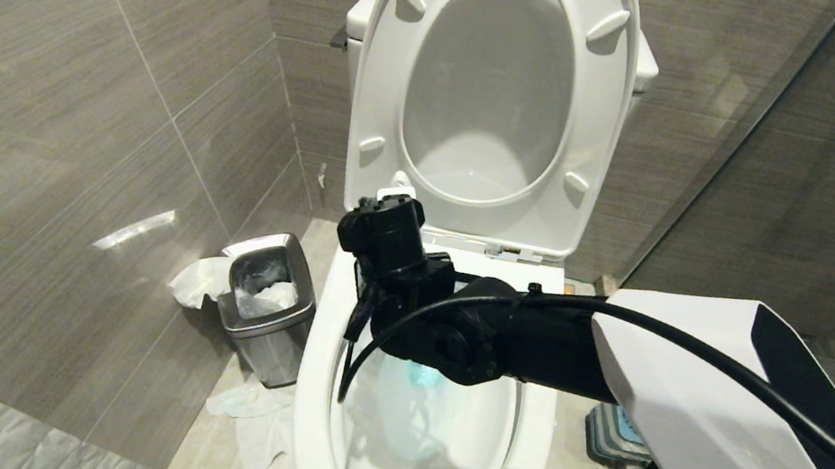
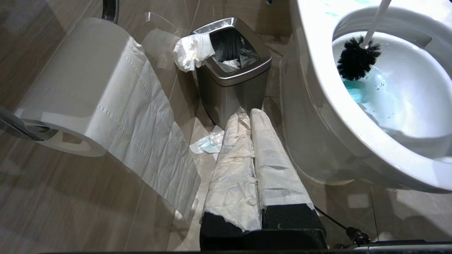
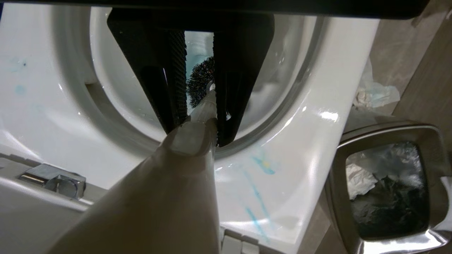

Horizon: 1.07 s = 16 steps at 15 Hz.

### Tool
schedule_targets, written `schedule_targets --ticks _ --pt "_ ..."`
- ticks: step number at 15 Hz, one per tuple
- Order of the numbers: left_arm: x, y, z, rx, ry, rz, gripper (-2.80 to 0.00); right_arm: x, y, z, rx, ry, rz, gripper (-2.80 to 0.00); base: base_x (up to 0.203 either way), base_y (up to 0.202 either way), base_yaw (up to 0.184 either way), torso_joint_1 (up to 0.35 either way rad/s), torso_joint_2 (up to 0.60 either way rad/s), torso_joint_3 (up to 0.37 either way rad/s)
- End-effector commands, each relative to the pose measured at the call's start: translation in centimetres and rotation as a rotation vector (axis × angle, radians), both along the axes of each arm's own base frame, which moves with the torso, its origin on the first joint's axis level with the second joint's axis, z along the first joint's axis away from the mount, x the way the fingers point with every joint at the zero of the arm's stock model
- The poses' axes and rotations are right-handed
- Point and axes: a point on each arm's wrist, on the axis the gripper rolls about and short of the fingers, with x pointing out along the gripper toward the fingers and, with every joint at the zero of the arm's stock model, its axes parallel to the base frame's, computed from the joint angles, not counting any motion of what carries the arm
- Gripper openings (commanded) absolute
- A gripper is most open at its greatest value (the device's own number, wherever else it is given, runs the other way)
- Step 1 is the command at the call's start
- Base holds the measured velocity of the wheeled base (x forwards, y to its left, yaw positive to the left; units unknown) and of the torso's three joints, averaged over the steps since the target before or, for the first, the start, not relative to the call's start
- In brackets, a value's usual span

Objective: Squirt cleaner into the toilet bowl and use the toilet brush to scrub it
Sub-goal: Scrub the toilet bowl

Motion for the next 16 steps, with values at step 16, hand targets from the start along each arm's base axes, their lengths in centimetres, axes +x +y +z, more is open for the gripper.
schedule_targets --ticks 16 --pt "0.0 0.0 0.0 0.000 0.003 0.000 -2.80 -13.5 -4.6 1.7 -0.052 0.187 0.099 -2.80 0.000 0.000 0.000 0.000 0.00 0.000"
